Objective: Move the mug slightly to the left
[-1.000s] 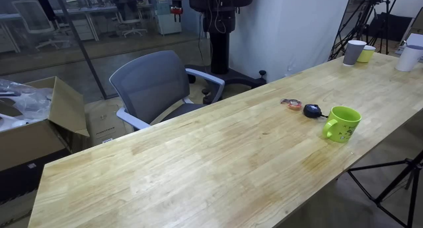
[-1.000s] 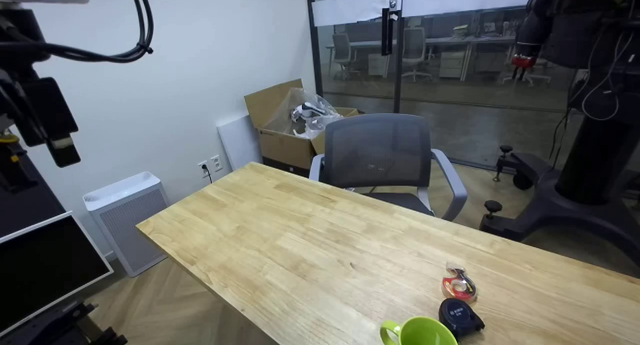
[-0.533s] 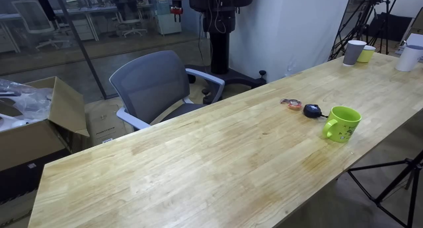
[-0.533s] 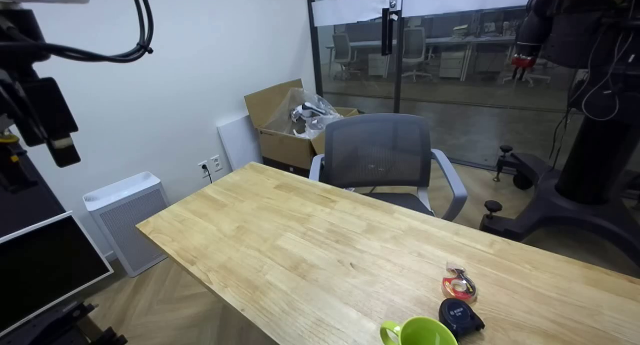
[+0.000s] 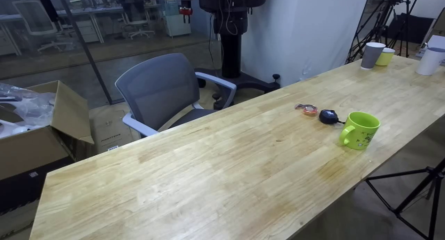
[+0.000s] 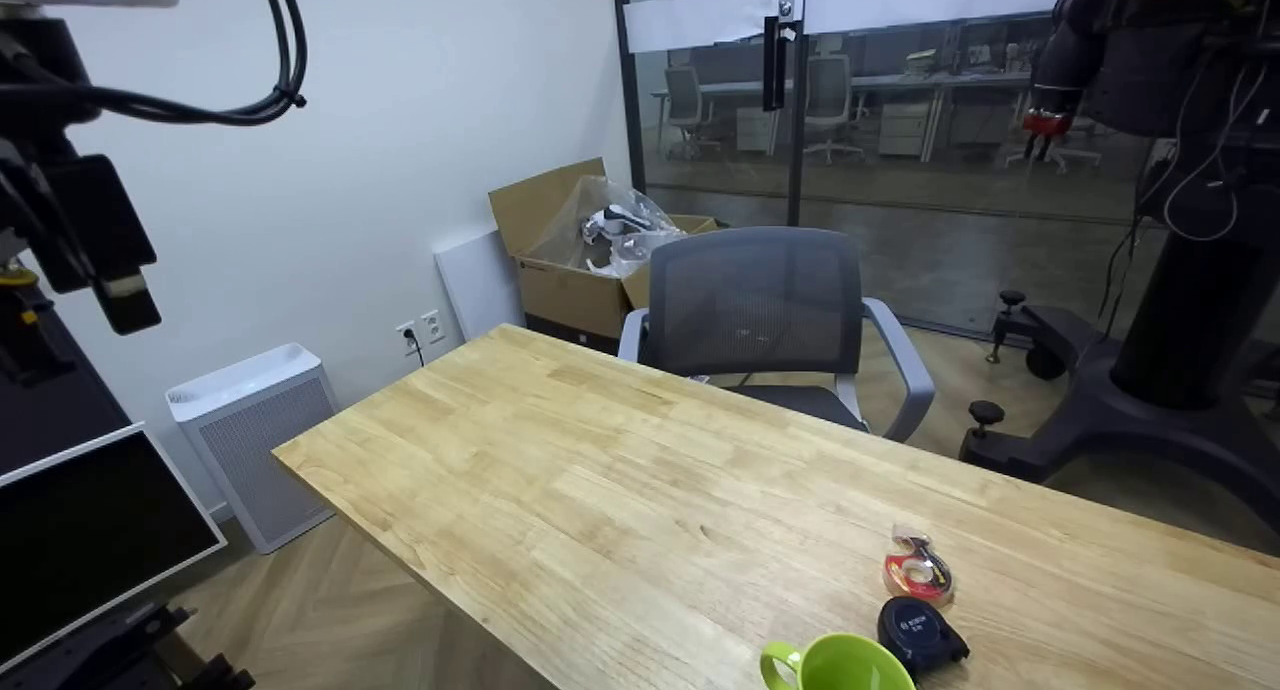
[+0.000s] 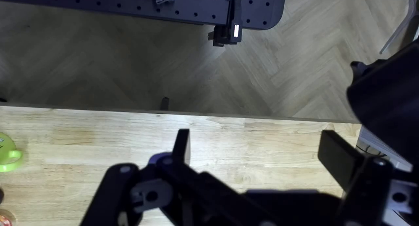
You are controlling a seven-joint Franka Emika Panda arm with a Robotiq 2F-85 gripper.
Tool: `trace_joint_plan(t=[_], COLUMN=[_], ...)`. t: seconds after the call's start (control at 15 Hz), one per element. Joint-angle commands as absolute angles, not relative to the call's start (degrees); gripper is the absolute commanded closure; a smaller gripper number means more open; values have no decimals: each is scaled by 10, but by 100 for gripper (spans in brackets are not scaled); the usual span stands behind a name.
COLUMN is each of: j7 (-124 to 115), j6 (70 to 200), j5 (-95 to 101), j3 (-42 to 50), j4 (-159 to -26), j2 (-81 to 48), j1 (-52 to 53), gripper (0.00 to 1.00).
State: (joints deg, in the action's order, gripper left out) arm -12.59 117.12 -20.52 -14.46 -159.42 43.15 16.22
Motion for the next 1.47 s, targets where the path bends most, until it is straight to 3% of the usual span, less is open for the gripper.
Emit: trace_joint_plan(t=[0.0,0.67,1.4], j7=[-126,-126,-39], j6=[1170,1170,1270], j5=[-204,-204,-124], j3=[-144,-144,-85], j4=[-1593,-1593,-1504], j2=[432,432,279], j1=[162,162,88], gripper=[0,0,0])
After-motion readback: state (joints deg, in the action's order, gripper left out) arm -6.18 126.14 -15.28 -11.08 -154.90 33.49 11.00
